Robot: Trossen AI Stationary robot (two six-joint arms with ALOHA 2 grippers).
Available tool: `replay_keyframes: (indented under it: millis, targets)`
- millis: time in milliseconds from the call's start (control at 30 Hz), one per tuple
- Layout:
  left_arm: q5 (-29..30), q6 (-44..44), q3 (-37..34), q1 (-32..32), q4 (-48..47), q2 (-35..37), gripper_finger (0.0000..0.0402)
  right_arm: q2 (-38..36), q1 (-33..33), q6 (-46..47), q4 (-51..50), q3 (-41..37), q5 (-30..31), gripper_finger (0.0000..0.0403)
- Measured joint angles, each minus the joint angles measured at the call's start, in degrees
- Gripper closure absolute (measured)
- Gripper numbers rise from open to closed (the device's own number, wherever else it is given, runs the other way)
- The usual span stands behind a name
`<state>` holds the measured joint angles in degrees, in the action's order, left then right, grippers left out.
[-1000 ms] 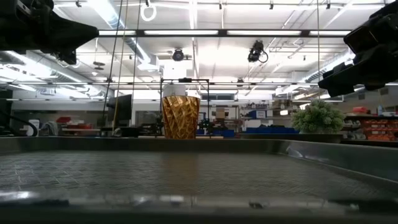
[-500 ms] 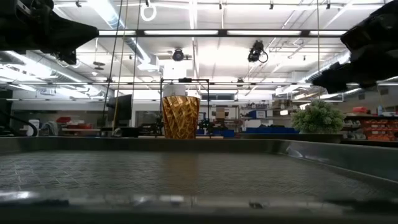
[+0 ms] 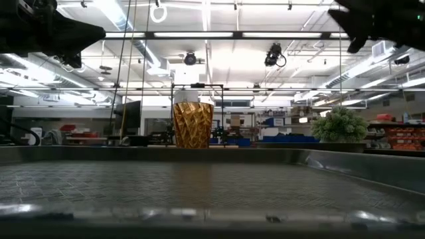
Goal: Pick and place plate/cup/fork/spoon on tray
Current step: Put the brown glass in the top right corner of the black tray
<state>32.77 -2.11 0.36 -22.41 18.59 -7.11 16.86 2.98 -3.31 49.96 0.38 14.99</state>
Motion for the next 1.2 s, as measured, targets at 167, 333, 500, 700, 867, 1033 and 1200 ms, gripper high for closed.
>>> replay_keyframes:
  millis: [167,333,500,700,867,1033,1200]
  targets:
    - [0.0,0.0,0.0,0.0,0.0,0.0,0.0358,1.6,-3.4,11.5,-4.0,3.4,5.0,0.024]
    - [0.0,0.0,0.0,0.0,0.0,0.0,0.0358,11.4,-6.7,19.0,-15.0,11.7,-2.8,0.024]
    - [0.0,0.0,0.0,0.0,0.0,0.0,0.0358,25.0,-8.2,12.4,-15.8,20.4,-9.0,0.024]
    - [0.0,0.0,0.0,0.0,0.0,0.0,0.0358,39.1,-11.7,10.6,-29.1,30.6,-9.2,0.024]
    - [0.0,0.0,0.0,0.0,0.0,0.0,0.0358,49.8,-14.9,8.1,-40.6,39.1,-15.5,0.024]
    - [0.0,0.0,0.0,0.0,0.0,0.0,0.0358,58.5,-16.8,4.7,-47.8,47.1,-19.3,0.024]
    - [0.0,0.0,0.0,0.0,0.0,0.0,0.0358,65.1,-18.1,2.5,-56.6,55.6,-20.3,0.024]
